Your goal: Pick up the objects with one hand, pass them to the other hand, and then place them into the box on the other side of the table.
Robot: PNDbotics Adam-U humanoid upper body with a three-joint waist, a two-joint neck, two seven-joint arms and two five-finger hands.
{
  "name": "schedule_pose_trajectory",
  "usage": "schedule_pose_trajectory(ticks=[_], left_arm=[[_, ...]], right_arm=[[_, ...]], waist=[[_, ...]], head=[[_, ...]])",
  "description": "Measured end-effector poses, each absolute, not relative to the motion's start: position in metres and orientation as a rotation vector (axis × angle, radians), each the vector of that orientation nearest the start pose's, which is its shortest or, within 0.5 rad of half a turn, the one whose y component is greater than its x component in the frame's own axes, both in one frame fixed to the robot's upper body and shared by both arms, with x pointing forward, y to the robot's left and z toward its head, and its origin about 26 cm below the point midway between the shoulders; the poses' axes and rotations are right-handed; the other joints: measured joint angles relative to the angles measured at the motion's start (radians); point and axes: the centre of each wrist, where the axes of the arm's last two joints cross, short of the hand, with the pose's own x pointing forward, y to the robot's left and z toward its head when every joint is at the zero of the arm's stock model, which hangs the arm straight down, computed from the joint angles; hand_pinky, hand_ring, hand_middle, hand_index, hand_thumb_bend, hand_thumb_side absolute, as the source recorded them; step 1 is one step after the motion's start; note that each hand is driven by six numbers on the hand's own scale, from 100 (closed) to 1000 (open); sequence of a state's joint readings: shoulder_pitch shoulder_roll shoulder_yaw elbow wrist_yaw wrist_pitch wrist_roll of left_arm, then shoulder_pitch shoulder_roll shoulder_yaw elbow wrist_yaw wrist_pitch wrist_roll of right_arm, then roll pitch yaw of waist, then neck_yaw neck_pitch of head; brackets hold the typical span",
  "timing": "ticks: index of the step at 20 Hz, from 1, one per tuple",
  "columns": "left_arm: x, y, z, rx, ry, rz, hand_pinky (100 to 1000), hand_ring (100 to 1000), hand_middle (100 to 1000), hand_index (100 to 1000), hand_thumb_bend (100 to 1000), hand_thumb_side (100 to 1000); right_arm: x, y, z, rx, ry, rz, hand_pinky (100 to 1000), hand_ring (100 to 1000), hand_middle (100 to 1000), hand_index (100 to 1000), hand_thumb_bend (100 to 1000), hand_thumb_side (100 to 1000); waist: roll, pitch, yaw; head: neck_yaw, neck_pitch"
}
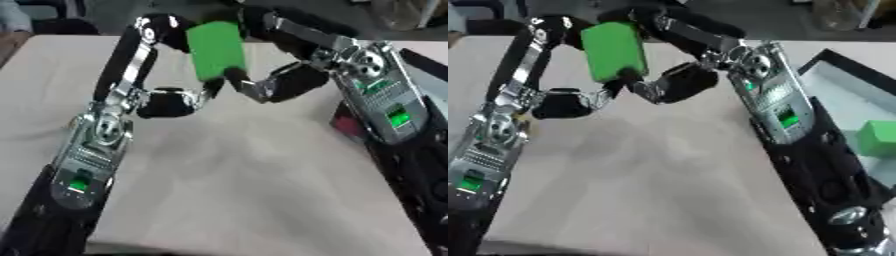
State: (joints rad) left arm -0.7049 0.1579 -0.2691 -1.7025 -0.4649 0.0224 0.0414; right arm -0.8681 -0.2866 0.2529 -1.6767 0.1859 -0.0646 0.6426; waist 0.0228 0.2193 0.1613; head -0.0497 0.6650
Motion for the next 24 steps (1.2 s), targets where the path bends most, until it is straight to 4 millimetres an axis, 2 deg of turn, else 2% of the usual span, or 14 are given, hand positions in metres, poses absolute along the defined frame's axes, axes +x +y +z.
schedule_pose_trajectory(ticks=[1,2,3,4,5,9,10,17,18,20,24], left_arm=[[0.357,0.124,0.233,0.345,-2.373,-0.761,657,542,492,585,243,100],[0.357,0.124,0.233,0.336,-2.372,-0.757,656,542,492,586,234,100],[0.357,0.124,0.233,0.328,-2.371,-0.753,656,544,495,605,232,100],[0.357,0.124,0.233,0.321,-2.37,-0.748,657,545,498,610,239,100],[0.357,0.124,0.233,0.317,-2.369,-0.744,660,550,504,621,278,100],[0.357,0.123,0.233,0.315,-2.363,-0.738,662,554,508,628,295,100],[0.357,0.123,0.233,0.314,-2.362,-0.737,677,579,534,671,392,100],[0.358,0.123,0.237,0.39,-2.35,-0.786,728,668,620,795,726,100],[0.358,0.123,0.237,0.41,-2.346,-0.799,728,668,620,795,726,100],[0.357,0.124,0.239,0.448,-2.342,-0.823,743,696,649,827,809,100],[0.357,0.123,0.241,0.511,-2.328,-0.857,740,697,650,834,826,108]], right_arm=[[0.368,-0.14,0.291,-0.12,2.94,-2.138,875,832,805,894,100,186],[0.368,-0.14,0.291,-0.124,2.947,-2.132,873,827,796,888,100,165],[0.368,-0.14,0.291,-0.129,2.957,-2.123,855,786,731,832,100,195],[0.368,-0.14,0.291,-0.132,2.97,-2.109,844,768,703,810,100,208],[0.367,-0.14,0.291,-0.136,2.985,-2.093,815,725,641,763,100,227],[0.366,-0.139,0.289,-0.154,3.052,-2.013,799,702,614,741,100,231],[0.366,-0.139,0.289,-0.154,3.064,-1.997,750,615,534,666,100,231],[0.366,-0.136,0.283,-0.218,3.13,-1.929,707,537,479,600,100,222],[0.366,-0.136,0.283,-0.227,3.136,-1.926,707,537,479,600,100,222],[0.366,-0.136,0.283,-0.244,3.146,-1.92,702,519,468,585,100,223],[0.365,-0.136,0.28,-0.297,3.157,-1.931,694,505,458,577,100,220]], waist=[[0.0,0.0,0.0],[0.0,0.0,0.0],[0.0,0.0,0.0],[0.0,0.0,0.001],[0.0,0.0,0.001],[0.0,0.0,0.001],[0.0,0.0,0.001],[0.0,0.0,0.001],[0.0,0.0,0.001],[0.0,0.0,0.001],[0.0,0.0,0.001]], head=[[0.0,0.0],[0.0,0.0],[0.0,0.0],[0.0,0.0],[0.0,0.0],[-0.001,0.0],[-0.001,0.0],[-0.003,0.0],[-0.003,0.0],[-0.003,0.0],[-0.003,0.0]])
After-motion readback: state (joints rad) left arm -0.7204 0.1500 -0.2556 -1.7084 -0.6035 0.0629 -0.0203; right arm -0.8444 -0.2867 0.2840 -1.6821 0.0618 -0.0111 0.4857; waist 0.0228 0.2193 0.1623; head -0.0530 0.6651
